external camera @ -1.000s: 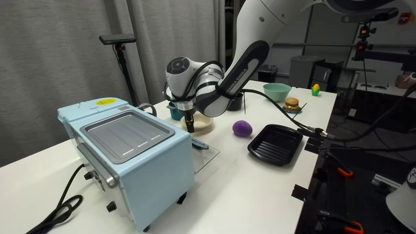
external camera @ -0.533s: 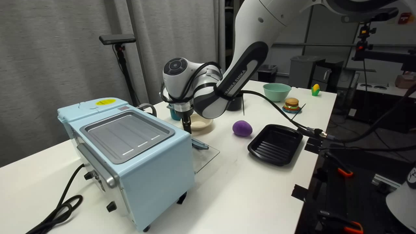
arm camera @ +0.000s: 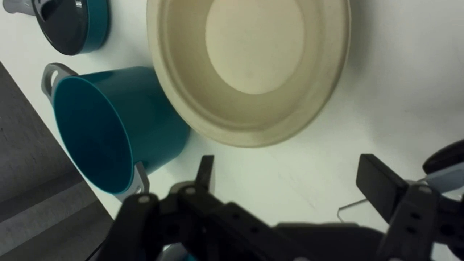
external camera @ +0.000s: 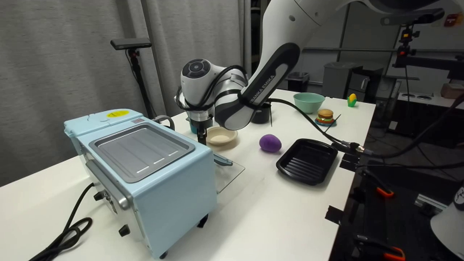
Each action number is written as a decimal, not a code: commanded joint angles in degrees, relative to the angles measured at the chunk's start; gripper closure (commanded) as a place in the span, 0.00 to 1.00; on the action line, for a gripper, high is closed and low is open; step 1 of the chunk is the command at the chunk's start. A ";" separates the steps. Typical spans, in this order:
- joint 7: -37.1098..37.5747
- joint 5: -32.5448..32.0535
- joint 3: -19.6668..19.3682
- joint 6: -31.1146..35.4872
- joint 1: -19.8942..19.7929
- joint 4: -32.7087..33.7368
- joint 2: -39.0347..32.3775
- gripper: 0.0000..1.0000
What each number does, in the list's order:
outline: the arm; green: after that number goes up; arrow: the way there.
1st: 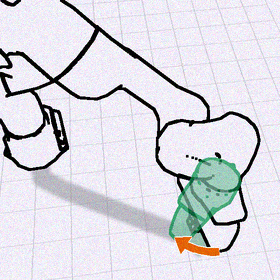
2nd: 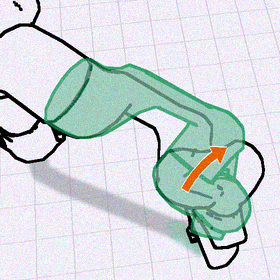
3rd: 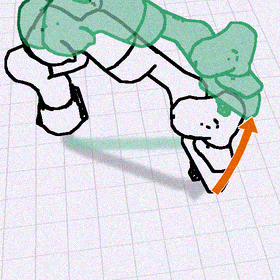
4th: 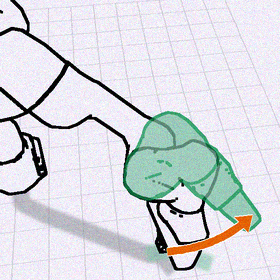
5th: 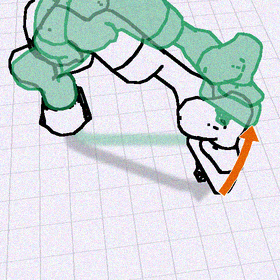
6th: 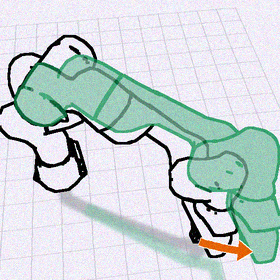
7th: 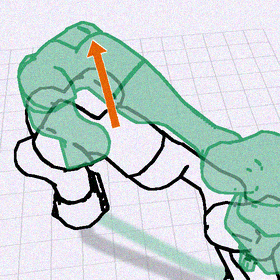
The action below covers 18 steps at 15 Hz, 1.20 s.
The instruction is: Open, close and open the toaster oven
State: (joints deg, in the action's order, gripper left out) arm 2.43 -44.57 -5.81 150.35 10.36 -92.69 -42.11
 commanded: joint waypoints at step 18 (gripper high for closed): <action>2.65 0.77 0.08 8.71 -0.41 -6.19 8.53 0.00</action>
State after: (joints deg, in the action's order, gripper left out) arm 4.80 -44.29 -5.91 156.72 10.13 -96.68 -35.39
